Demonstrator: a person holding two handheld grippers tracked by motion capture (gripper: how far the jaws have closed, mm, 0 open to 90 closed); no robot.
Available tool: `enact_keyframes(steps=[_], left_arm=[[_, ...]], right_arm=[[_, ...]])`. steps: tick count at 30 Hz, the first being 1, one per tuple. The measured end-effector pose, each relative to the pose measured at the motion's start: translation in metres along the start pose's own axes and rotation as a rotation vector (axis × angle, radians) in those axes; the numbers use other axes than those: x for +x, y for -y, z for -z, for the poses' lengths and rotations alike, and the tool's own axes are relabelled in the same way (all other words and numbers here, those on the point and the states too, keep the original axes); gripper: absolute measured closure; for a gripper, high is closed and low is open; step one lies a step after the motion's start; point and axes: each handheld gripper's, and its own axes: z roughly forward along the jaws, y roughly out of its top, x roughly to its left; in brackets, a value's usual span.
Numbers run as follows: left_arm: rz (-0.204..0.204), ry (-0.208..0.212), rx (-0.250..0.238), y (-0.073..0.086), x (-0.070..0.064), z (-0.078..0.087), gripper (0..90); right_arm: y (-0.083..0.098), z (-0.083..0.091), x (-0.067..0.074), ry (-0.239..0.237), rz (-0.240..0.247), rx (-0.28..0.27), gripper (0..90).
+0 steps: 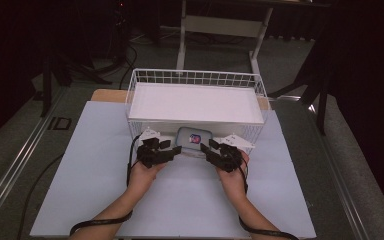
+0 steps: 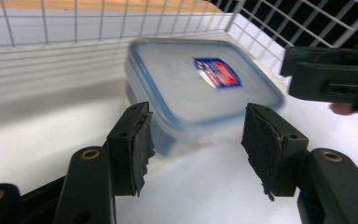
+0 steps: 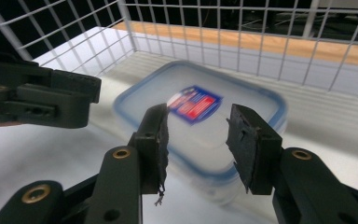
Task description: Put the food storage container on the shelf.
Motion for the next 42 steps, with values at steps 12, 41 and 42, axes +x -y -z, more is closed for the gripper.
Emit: enact_keyframes(steps=[12, 41, 42], left_arm=[[-0.1, 0.083, -0.039, 0.014, -0.016, 0.038, 26.4], [-0.154, 0.057, -0.086, 0.033, -0.018, 0.038, 2.1], [-0.153, 0.056, -0.092, 0.033, -0.018, 0.038, 2.1]], right_arm=[[0.013, 0.0, 0.02, 0.01, 0.07, 0.088, 78.0], [0.016, -0.039, 0.011, 0.033, 0.053, 0.176, 90.0], [0.016, -0.041, 0.012, 0.027, 0.054, 0.17, 90.0]])
